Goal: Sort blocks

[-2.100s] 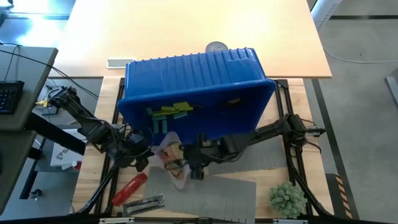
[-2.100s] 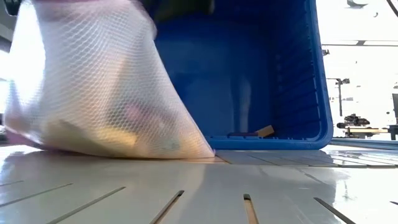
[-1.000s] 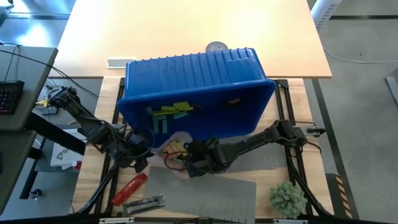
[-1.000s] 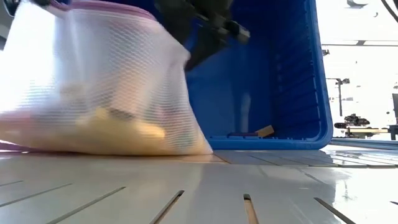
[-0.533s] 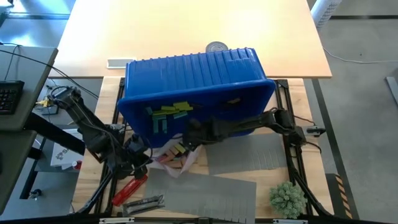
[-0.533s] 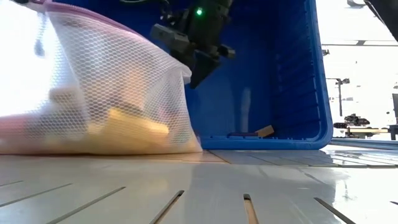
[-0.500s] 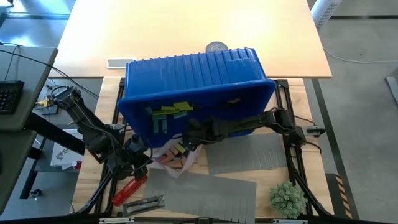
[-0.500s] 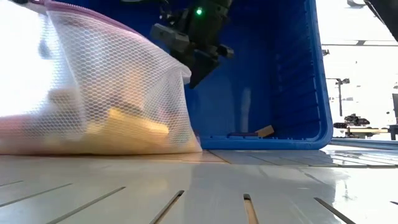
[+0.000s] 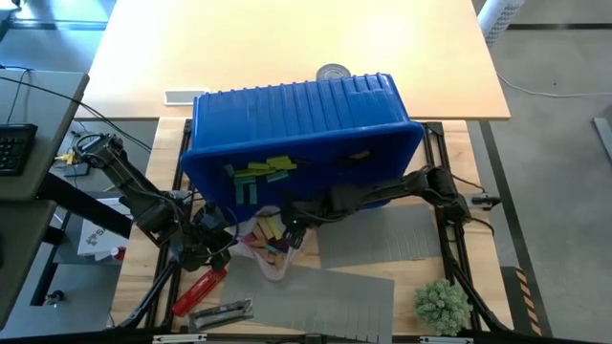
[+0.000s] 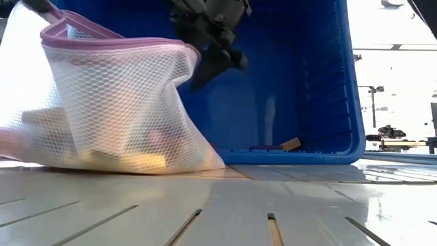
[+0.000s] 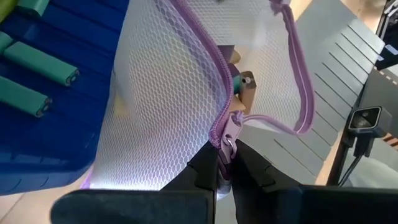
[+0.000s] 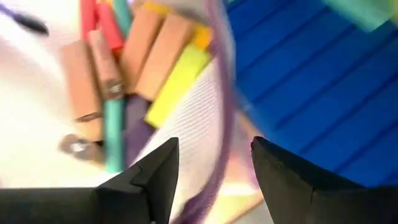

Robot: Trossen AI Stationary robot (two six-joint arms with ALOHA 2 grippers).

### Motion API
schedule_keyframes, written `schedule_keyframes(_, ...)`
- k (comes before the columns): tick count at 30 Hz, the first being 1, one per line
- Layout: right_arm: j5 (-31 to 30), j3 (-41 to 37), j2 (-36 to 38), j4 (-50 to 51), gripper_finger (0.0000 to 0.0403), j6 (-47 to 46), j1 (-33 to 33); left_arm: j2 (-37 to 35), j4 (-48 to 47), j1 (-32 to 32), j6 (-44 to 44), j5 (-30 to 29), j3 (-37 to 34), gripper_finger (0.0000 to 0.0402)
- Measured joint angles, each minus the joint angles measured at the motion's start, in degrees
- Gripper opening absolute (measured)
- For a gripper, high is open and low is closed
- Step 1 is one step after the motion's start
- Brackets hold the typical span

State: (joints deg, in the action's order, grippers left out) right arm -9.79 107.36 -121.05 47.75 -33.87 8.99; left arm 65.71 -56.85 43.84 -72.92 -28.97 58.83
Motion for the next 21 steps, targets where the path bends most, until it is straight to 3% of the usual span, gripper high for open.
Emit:
schedule_keyframes(7, 6.2, -2.9, -0.1, -4.5, 0.017, -6.8, 2.1, 0.0, 0.1, 0.1, 0.1, 0.0, 0.0, 0.0001)
schedule_keyframes(9, 6.8, -3.3, -0.2, -4.6, 0.0136, -7.3, 2.6, 0.0, 0.1, 0.1, 0.1, 0.0, 0.0, 0.0001)
schedule_keyframes(13, 6.9, -3.3, -0.1, -5.3, 0.002, -6.2, 3.1, 0.0, 0.2, 0.6, -0.3, 0.2, 0.0, 0.0001)
schedule_keyframes(17, 11.7, 0.2, -0.2, -3.5, 0.0005, -6.0, 3.8, 0.0, 3.1, 2.5, -0.2, 1.9, 0.0, 0.0001)
schedule_keyframes(21, 13.6, 8.9, 0.0, -0.2, 0.0002, -1.4, 5.1, 0.0, 10.6, 5.9, 3.6, 3.2, 1.1, 0.0001)
